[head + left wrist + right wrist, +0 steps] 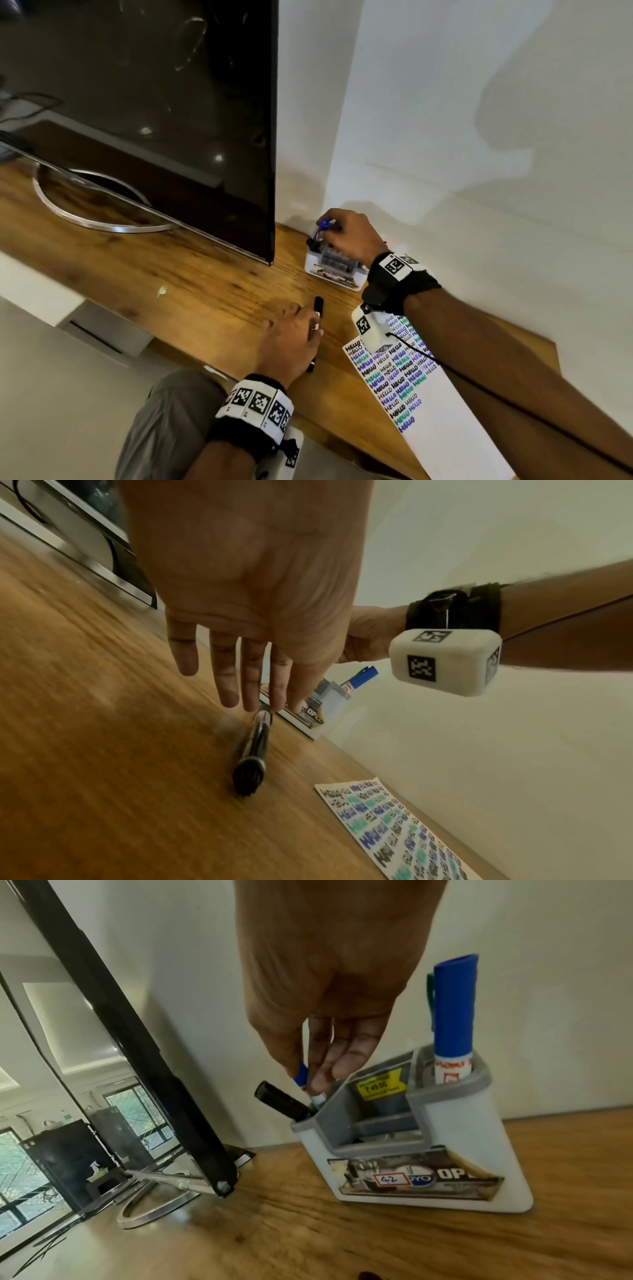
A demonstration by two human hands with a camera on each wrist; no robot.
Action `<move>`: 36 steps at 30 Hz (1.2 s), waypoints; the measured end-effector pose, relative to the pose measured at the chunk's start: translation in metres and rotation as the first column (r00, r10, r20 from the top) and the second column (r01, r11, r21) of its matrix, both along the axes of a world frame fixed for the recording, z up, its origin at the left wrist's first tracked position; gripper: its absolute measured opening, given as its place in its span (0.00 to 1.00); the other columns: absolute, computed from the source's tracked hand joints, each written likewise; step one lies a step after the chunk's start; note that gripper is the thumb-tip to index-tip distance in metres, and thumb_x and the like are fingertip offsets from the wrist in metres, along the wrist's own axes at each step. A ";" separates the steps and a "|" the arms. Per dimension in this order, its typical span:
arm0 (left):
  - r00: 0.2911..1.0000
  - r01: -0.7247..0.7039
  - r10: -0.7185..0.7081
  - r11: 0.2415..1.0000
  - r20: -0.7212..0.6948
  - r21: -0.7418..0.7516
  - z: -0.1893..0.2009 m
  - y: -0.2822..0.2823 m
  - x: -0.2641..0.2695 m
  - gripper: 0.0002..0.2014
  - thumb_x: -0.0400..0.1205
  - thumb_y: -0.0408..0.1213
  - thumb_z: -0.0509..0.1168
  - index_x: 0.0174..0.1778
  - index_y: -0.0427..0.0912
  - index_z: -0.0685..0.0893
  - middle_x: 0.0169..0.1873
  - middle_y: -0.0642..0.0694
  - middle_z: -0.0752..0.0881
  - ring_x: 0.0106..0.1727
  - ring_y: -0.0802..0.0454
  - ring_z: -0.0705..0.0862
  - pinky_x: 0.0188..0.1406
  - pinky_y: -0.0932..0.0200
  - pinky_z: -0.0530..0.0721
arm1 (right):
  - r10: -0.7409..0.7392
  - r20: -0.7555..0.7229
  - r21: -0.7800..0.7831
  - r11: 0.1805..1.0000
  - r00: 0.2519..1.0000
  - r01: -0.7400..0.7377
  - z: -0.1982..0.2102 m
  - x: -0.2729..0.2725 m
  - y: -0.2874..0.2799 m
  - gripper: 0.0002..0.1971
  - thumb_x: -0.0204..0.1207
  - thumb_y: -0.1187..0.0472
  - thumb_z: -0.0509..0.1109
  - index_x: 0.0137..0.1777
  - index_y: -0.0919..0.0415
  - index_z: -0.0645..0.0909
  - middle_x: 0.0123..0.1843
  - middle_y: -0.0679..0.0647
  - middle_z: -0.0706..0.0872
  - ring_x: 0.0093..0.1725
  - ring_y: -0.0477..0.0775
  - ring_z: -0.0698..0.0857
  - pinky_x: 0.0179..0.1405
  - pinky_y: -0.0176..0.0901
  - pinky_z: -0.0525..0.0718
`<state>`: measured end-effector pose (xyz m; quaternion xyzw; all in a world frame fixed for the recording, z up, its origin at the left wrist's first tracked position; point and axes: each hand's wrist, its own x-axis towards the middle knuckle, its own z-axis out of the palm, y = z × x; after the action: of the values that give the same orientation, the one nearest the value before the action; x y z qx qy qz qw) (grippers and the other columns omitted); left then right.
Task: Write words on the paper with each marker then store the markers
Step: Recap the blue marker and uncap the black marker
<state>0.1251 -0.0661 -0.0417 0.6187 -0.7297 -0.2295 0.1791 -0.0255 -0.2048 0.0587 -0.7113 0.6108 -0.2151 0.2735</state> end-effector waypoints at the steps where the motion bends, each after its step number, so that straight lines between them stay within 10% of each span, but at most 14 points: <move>1: 1.000 -0.002 0.002 1.000 0.004 -0.003 0.000 -0.001 0.000 0.11 0.84 0.51 0.63 0.60 0.57 0.78 0.59 0.55 0.79 0.63 0.54 0.78 0.64 0.49 0.69 | -0.001 -0.004 0.005 1.000 1.000 0.001 -0.001 0.000 -0.001 0.12 0.74 0.63 0.69 0.55 0.52 0.86 0.49 0.55 0.92 0.43 0.58 0.91 0.52 0.59 0.91; 15: 0.962 -0.029 0.005 0.996 0.274 0.082 -0.005 0.004 -0.006 0.19 0.79 0.59 0.65 0.60 0.53 0.76 0.56 0.52 0.85 0.58 0.48 0.84 0.61 0.47 0.71 | 0.011 0.157 0.008 1.000 0.987 -0.013 0.001 -0.053 0.143 0.08 0.85 0.66 0.67 0.55 0.55 0.86 0.41 0.49 0.90 0.37 0.41 0.87 0.36 0.33 0.84; 23: 0.982 -0.022 -0.010 0.986 0.186 0.164 0.010 0.013 -0.019 0.11 0.79 0.53 0.68 0.51 0.51 0.80 0.49 0.53 0.88 0.54 0.50 0.86 0.53 0.54 0.69 | -0.158 0.242 0.271 0.958 0.957 0.090 -0.048 -0.070 0.233 0.08 0.84 0.63 0.70 0.50 0.50 0.89 0.44 0.46 0.92 0.44 0.47 0.91 0.52 0.50 0.91; 29: 0.958 0.216 -0.154 0.942 -0.243 0.255 0.027 0.033 -0.032 0.09 0.76 0.47 0.76 0.43 0.53 0.81 0.36 0.55 0.87 0.37 0.59 0.86 0.35 0.59 0.85 | -0.496 0.396 0.406 0.849 0.773 0.337 -0.061 -0.081 0.262 0.07 0.84 0.59 0.70 0.58 0.49 0.87 0.55 0.49 0.92 0.50 0.49 0.92 0.55 0.48 0.92; 36: 0.871 0.458 -0.434 0.887 -0.232 0.063 0.026 0.068 -0.061 0.12 0.75 0.50 0.77 0.42 0.54 0.80 0.33 0.58 0.87 0.38 0.65 0.85 0.32 0.72 0.79 | -0.571 0.731 0.489 0.820 0.373 0.297 -0.053 -0.081 0.266 0.13 0.85 0.62 0.69 0.67 0.58 0.84 0.62 0.55 0.92 0.60 0.57 0.91 0.62 0.55 0.89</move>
<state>0.0640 0.0019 -0.0159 0.4148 -0.8150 -0.3710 0.1616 -0.1063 0.0613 0.0060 -0.2748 0.5831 -0.5140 0.5659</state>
